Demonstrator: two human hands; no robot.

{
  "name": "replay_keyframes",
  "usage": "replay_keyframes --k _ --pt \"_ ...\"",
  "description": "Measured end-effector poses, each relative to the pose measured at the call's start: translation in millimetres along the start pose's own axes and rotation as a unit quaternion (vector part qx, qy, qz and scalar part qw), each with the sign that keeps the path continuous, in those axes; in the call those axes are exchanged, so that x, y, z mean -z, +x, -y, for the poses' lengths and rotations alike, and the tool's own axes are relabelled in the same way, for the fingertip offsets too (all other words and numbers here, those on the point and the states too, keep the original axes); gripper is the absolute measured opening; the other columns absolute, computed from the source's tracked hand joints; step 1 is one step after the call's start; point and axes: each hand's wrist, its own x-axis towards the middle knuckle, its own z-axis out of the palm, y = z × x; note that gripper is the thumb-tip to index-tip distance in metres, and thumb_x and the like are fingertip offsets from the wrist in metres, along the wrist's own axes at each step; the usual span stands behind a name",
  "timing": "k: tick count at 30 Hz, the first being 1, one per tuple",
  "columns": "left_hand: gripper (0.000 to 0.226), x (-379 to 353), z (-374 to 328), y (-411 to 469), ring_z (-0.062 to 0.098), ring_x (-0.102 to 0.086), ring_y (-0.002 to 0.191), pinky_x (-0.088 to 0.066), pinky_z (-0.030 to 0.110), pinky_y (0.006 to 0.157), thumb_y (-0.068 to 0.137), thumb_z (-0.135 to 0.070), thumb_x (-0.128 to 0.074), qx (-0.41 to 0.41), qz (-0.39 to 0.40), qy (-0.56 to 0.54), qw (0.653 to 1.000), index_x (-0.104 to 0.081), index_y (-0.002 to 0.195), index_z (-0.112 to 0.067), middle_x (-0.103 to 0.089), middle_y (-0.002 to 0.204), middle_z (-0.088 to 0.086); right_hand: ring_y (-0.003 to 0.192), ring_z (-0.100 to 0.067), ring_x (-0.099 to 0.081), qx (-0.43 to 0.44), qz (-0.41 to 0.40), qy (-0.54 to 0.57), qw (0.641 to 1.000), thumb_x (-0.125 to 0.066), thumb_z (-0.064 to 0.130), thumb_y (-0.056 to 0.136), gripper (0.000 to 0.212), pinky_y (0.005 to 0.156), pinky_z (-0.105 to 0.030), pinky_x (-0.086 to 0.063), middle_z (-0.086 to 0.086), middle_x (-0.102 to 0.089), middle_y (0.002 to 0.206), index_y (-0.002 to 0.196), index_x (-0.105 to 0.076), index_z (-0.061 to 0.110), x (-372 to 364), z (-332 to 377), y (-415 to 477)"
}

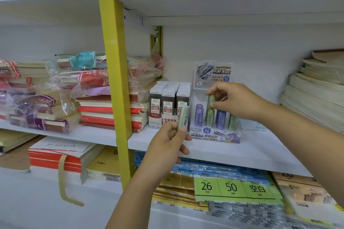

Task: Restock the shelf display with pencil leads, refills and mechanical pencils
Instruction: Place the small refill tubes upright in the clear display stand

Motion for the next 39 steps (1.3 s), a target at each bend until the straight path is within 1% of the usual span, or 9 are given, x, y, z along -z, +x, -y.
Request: replay_keyframes --k 3,9,18,22,26,31,33,36,39 --pt "0.014 -4.4 0.4 1.4 0.006 -0.065 0.069 -0.050 0.019 0.053 0.103 -0.033 -0.048 -0.023 -0.013 -0.002 1.000 -0.060 0.108 -0.029 -0.071 0.102 -0.023 0.082 -0.002 -0.059 0.000 0.000 -0.004 1.000 -0.074 0.013 0.083 0.028 0.070 -0.007 -0.044 0.010 -0.061 0.092 0.105 -0.066 0.028 -0.5 -0.7 -0.4" --pt "0.018 -16.5 0.2 2.1 0.010 -0.071 0.074 -0.054 0.023 0.053 0.104 -0.036 -0.044 -0.020 0.003 0.001 1.000 -0.059 0.112 -0.031 -0.064 0.118 -0.028 0.090 -0.008 -0.064 -0.018 0.011 -0.010 1.000 -0.070 0.017 0.087 0.026 0.087 -0.025 -0.050 0.008 -0.067 0.097 0.112 -0.069 0.026 5.1 0.7 -1.1" --pt "0.016 -14.8 4.6 5.8 0.009 -0.071 0.071 -0.054 0.023 0.052 0.102 -0.041 -0.045 -0.033 -0.003 0.021 0.999 -0.060 0.106 -0.038 -0.065 0.108 -0.034 0.093 -0.010 -0.063 -0.023 0.019 -0.039 0.999 -0.066 0.019 0.091 0.026 0.087 -0.024 -0.047 0.004 -0.069 0.105 0.116 -0.069 0.023 9.5 4.1 -1.3" --pt "0.015 -14.6 6.5 7.9 0.010 -0.072 0.072 -0.054 0.023 0.052 0.102 -0.041 -0.046 -0.036 -0.001 0.016 0.999 -0.061 0.105 -0.037 -0.063 0.109 -0.039 0.087 -0.008 -0.061 -0.004 0.013 -0.075 0.997 -0.065 0.021 0.091 0.025 0.077 -0.018 -0.043 0.005 -0.069 0.103 0.116 -0.069 0.023 6.7 3.4 0.2" --pt "0.016 -14.4 7.4 8.8 0.010 -0.072 0.072 -0.054 0.023 0.052 0.102 -0.041 -0.046 -0.037 -0.003 0.013 0.999 -0.061 0.105 -0.035 -0.063 0.110 -0.039 0.082 -0.001 -0.058 0.000 0.031 -0.082 0.996 -0.066 0.022 0.090 0.025 0.066 -0.002 -0.038 0.006 -0.069 0.105 0.116 -0.069 0.024 2.3 -1.9 2.9" --pt "0.017 -13.7 7.3 10.3 0.012 -0.073 0.073 -0.054 0.023 0.052 0.101 -0.041 -0.048 -0.029 -0.001 0.001 1.000 -0.061 0.107 -0.032 -0.065 0.108 -0.037 0.107 -0.007 -0.058 -0.042 0.126 -0.061 0.989 -0.049 0.031 0.100 0.026 0.093 -0.023 -0.044 0.010 -0.066 0.120 0.119 -0.067 0.030 0.0 -5.1 3.5" --pt "0.017 -13.4 6.8 10.4 0.013 -0.073 0.075 -0.054 0.024 0.053 0.101 -0.041 -0.049 -0.023 -0.001 -0.007 1.000 -0.062 0.106 -0.032 -0.066 0.109 -0.035 0.111 -0.007 -0.055 -0.050 0.137 -0.049 0.988 -0.045 0.031 0.102 0.029 0.095 -0.022 -0.040 0.010 -0.063 0.124 0.123 -0.064 0.028 1.0 -3.2 1.3" --pt "0.014 -14.4 4.9 8.2 0.012 -0.073 0.080 -0.056 0.027 0.056 0.099 -0.040 -0.053 -0.020 0.001 -0.021 1.000 -0.065 0.105 -0.035 -0.069 0.108 -0.023 0.104 0.000 -0.050 0.015 0.015 -0.049 0.999 -0.044 0.030 0.101 0.031 0.086 -0.015 -0.037 0.012 -0.059 0.121 0.127 -0.060 0.030 1.4 5.5 -10.2" --pt "0.011 -16.4 1.5 6.4 0.009 -0.069 0.074 -0.056 0.026 0.057 0.098 -0.035 -0.057 -0.041 0.005 -0.009 0.999 -0.068 0.102 -0.037 -0.071 0.101 -0.013 0.089 0.006 -0.057 0.064 -0.059 0.108 0.990 -0.055 0.039 0.092 0.026 0.074 -0.008 -0.046 0.024 -0.064 0.099 0.116 -0.061 0.047 -1.8 23.6 -38.2"
